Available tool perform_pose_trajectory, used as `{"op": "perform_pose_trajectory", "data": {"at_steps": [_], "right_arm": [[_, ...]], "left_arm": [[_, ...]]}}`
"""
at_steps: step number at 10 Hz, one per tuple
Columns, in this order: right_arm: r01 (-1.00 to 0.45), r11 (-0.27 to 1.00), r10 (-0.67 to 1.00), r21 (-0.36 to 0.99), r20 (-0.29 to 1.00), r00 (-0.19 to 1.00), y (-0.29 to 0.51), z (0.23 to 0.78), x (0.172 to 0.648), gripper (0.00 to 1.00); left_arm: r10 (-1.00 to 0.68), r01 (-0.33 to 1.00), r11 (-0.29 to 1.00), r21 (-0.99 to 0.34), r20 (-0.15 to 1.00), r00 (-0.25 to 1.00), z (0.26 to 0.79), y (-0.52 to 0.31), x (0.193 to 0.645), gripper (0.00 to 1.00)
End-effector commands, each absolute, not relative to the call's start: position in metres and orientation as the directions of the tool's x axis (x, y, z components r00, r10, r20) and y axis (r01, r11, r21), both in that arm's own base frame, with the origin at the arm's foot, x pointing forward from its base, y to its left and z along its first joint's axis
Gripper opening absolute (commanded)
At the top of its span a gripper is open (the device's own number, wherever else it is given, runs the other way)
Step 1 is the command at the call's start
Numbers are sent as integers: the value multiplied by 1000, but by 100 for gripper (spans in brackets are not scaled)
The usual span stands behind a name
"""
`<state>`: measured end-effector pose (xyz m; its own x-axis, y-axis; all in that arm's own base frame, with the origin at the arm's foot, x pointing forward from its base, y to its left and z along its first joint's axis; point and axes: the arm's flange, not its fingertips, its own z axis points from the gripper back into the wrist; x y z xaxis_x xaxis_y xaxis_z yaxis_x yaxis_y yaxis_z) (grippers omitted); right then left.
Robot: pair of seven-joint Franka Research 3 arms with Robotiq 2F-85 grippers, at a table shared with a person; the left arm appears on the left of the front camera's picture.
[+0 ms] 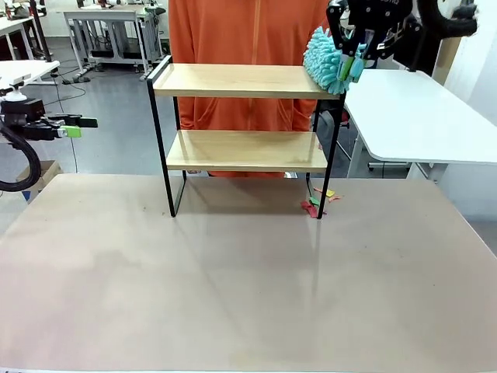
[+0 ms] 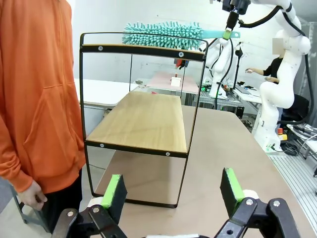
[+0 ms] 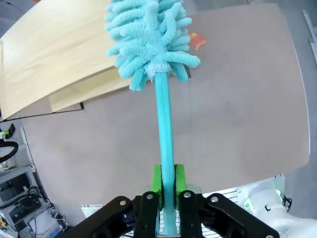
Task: Clean the shelf.
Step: Clean the specific section of the Shelf indicated by the human with the Duster.
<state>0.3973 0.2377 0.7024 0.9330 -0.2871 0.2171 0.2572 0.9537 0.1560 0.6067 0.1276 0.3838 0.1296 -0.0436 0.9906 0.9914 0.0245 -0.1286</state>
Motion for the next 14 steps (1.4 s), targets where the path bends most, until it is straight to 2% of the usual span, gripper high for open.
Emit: {"op": "perform_pose_trajectory", "data": {"at_steps": [1, 4, 5, 7, 9, 12, 14], "right_arm": [[285, 947, -309, 148, 184, 933, 238, 692, 410, 13], [262, 954, -287, 144, 196, 938, 240, 691, 406, 13], [187, 970, -227, 155, 303, 925, 231, 702, 391, 13], [120, 981, -171, 152, 385, 907, 218, 715, 370, 13], [18, 993, -65, 117, 409, 910, 220, 725, 352, 13], [-240, 964, 187, 117, 348, 919, 216, 730, 310, 13], [-460, 883, 416, 94, 299, 859, 206, 726, 273, 13]], "left_arm": [[-50, 993, 20, -112, 992, 113, 385, 128, 604, 100], [-50, 993, 20, -112, 992, 113, 385, 128, 604, 100], [-50, 993, 20, -112, 992, 113, 385, 128, 604, 100], [-50, 993, 20, -112, 992, 113, 385, 128, 604, 100], [-50, 993, 20, -112, 992, 113, 385, 128, 604, 100], [-50, 993, 20, -112, 992, 113, 385, 128, 604, 100], [-50, 993, 20, -112, 992, 113, 385, 128, 604, 100]]}}
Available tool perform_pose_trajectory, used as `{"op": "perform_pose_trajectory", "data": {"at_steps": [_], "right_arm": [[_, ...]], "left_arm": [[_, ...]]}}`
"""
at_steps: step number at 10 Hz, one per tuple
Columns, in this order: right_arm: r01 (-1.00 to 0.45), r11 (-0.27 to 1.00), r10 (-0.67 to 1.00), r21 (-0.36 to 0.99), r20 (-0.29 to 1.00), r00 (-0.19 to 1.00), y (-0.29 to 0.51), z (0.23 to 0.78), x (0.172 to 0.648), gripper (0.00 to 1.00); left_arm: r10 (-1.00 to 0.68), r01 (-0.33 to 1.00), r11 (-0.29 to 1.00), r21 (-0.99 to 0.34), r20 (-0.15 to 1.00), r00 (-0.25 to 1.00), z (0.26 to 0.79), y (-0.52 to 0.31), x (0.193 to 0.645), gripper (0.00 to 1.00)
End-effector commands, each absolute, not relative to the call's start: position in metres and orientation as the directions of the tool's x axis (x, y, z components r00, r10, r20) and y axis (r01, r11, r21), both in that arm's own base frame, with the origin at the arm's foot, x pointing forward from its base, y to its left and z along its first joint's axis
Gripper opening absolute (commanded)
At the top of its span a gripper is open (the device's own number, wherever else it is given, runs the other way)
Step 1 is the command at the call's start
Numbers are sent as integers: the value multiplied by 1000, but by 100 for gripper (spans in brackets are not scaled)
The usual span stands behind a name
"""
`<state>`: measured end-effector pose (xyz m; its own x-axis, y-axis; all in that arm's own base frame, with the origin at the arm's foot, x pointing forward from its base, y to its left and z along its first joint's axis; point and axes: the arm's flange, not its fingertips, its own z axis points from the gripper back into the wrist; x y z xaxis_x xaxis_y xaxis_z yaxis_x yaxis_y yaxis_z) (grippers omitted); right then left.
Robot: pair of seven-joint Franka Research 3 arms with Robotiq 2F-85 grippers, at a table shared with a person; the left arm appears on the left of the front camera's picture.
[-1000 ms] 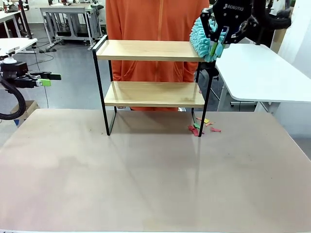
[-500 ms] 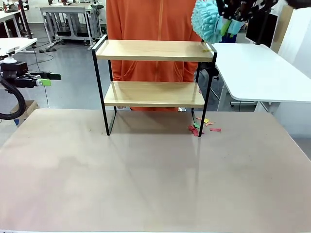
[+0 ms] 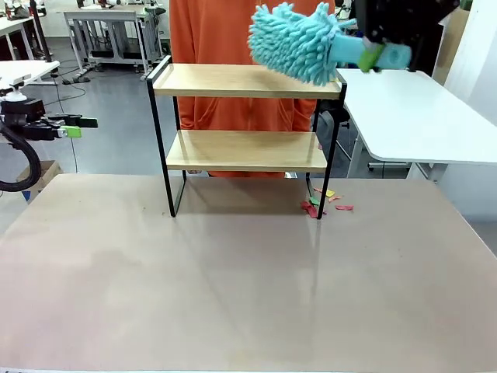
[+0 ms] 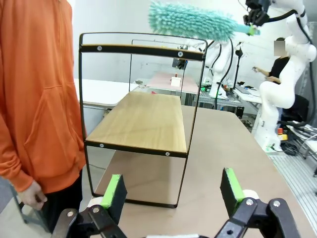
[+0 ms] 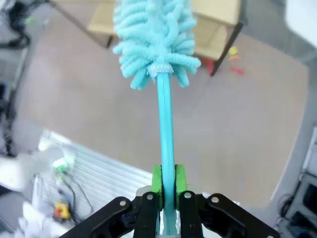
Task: Clean the shelf.
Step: Clean the specific section of the Shelf indicated by the human with the Duster.
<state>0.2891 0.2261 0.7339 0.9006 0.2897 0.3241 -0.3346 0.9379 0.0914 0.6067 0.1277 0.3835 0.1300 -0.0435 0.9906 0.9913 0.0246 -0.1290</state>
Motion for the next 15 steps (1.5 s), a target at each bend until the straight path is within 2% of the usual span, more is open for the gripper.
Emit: {"op": "perform_pose_trajectory", "data": {"at_steps": [1, 3, 6, 8, 9, 11, 12, 13, 15], "right_arm": [[-539, 838, 502, 90, 262, 824, 207, 715, 261, 13], [-668, 743, 655, 35, 168, 737, 206, 689, 240, 13], [-777, 629, 775, -7, -66, 628, 181, 640, 224, 13], [-825, 560, 826, 79, -126, 549, 150, 617, 224, 13], [-819, 564, 824, 109, -130, 551, 137, 609, 229, 13], [-814, 570, 816, 111, -199, 543, 125, 594, 237, 13], [-840, 535, 828, 92, -254, 500, 125, 584, 249, 13], [-803, 586, 807, 111, -178, 564, 130, 595, 235, 13], [-803, 586, 807, 111, -178, 564, 130, 595, 235, 13]], "left_arm": [[-50, 993, 20, -112, 992, 113, 385, 128, 604, 100], [-50, 993, 20, -112, 992, 113, 385, 128, 604, 100], [-50, 993, 20, -112, 992, 113, 385, 128, 604, 100], [-50, 993, 20, -112, 992, 113, 385, 128, 604, 100], [-50, 993, 20, -112, 992, 113, 385, 128, 604, 100], [-50, 993, 20, -112, 992, 113, 385, 128, 604, 100], [-50, 993, 20, -112, 992, 113, 385, 128, 604, 100], [-50, 993, 20, -112, 992, 113, 385, 128, 604, 100], [-50, 993, 20, -112, 992, 113, 385, 128, 604, 100]]}}
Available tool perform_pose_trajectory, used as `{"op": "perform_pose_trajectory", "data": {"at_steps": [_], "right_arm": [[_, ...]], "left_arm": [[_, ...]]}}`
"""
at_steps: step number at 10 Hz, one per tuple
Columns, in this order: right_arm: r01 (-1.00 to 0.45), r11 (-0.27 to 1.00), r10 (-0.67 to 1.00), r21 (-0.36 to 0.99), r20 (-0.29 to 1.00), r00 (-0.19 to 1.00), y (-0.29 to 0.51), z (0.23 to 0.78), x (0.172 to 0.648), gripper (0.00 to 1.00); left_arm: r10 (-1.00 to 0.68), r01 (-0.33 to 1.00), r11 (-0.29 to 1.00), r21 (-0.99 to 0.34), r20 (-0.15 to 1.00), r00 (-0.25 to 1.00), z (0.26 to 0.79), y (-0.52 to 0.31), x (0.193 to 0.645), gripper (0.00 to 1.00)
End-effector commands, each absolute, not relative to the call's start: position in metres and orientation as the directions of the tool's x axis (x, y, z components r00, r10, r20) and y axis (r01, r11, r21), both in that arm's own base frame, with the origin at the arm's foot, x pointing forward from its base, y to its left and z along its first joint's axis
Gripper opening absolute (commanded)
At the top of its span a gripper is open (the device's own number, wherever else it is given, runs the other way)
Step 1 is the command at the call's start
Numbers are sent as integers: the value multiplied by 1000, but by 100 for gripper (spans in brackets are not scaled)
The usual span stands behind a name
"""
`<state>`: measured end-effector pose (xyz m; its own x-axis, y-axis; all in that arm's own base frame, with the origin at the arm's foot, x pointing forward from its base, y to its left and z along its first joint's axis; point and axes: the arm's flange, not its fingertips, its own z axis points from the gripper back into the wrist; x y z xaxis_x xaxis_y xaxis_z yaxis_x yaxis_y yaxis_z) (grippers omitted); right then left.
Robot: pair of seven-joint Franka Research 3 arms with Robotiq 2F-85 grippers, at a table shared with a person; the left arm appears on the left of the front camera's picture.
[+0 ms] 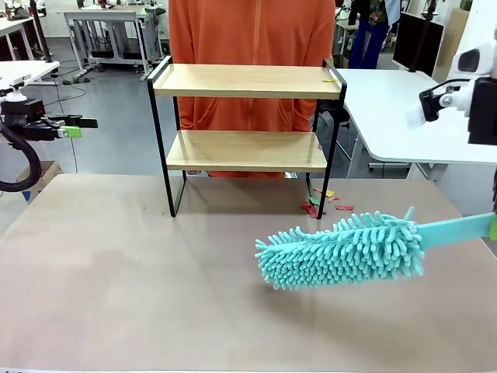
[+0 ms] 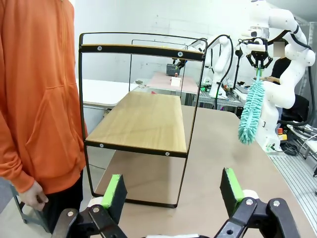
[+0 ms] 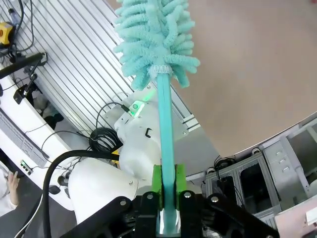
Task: Clean the shelf.
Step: Clean the specific section of the Shelf indicated by the human with the Duster, then hand the Duster back to the human.
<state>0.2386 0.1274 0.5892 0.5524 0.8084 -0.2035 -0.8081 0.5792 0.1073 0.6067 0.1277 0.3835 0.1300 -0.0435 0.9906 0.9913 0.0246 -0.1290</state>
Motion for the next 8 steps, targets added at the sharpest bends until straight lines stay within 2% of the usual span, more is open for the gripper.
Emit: {"op": "perform_pose_trajectory", "data": {"at_steps": [1, 8], "right_arm": [[-803, 586, 807, 111, -178, 564, 130, 595, 235, 13], [-803, 586, 807, 111, -178, 564, 130, 595, 235, 13]], "left_arm": [[-50, 993, 20, -112, 992, 113, 385, 128, 604, 100], [-50, 993, 20, -112, 992, 113, 385, 128, 604, 100]]}}
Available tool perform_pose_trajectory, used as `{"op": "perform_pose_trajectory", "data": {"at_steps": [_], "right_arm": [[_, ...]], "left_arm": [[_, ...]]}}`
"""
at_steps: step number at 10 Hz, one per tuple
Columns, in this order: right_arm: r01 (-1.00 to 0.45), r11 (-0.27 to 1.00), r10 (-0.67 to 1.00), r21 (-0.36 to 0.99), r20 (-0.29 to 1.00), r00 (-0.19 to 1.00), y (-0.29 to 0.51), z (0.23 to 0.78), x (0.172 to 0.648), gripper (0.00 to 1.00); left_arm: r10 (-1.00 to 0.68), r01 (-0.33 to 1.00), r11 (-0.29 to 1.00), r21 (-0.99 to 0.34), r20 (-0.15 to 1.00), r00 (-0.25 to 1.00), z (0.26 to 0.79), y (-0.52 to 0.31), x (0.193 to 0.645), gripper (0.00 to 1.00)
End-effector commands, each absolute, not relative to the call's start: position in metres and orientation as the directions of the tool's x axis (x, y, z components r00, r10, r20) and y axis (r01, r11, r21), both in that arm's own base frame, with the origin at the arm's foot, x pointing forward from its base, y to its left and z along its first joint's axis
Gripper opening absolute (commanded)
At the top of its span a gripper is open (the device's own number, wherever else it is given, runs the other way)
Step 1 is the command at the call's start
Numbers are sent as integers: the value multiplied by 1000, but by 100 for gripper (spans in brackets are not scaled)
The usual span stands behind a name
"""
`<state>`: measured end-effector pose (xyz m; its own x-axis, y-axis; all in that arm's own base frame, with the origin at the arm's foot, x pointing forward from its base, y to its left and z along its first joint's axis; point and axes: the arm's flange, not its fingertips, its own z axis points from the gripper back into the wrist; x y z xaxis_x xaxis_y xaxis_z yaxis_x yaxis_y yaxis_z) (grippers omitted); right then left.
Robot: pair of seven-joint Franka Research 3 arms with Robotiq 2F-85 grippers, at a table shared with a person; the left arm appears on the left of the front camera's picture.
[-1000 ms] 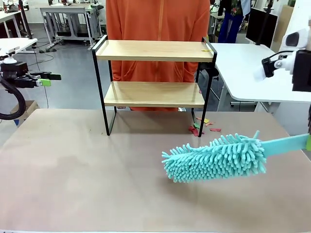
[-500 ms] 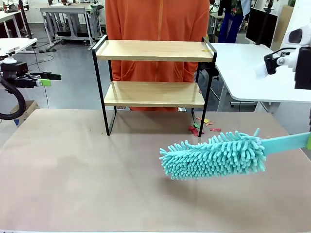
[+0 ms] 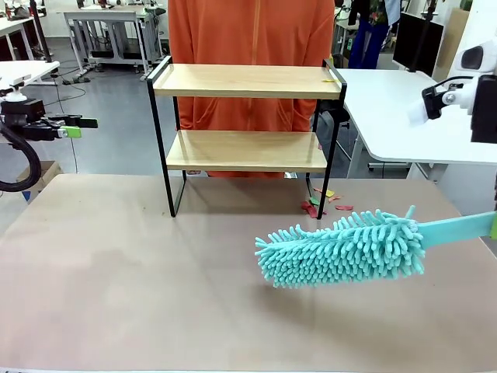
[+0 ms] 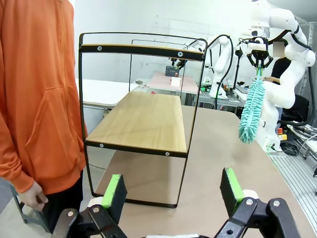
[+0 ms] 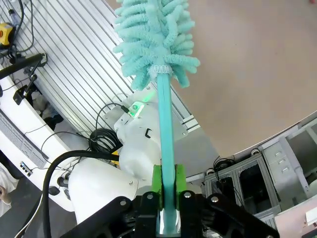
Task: Clean the shelf.
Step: Hand the Duster back to the human.
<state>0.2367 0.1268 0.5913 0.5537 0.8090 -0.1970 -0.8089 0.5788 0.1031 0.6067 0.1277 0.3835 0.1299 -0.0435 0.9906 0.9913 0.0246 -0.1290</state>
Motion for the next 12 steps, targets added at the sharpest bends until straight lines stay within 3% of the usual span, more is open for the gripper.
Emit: {"op": "perform_pose_trajectory", "data": {"at_steps": [1, 3, 6, 8, 12], "right_arm": [[-803, 586, 807, 111, -178, 564, 130, 595, 235, 13], [-809, 579, 809, 103, -197, 554, 127, 591, 237, 13], [-912, 400, 916, 90, -22, 400, 116, 599, 315, 13], [-936, 352, 933, 8, 76, 352, 106, 585, 344, 13], [-968, 247, 938, -45, 262, 227, 82, 574, 376, 13]], "left_arm": [[-50, 993, 20, -112, 992, 113, 385, 128, 604, 100], [-50, 993, 20, -112, 992, 113, 385, 128, 604, 100], [-50, 993, 20, -112, 992, 113, 385, 128, 604, 100], [-43, 991, 25, -129, 991, 130, 383, 128, 607, 100], [6, 995, 3, -100, 995, 100, 455, 62, 502, 100]]}}
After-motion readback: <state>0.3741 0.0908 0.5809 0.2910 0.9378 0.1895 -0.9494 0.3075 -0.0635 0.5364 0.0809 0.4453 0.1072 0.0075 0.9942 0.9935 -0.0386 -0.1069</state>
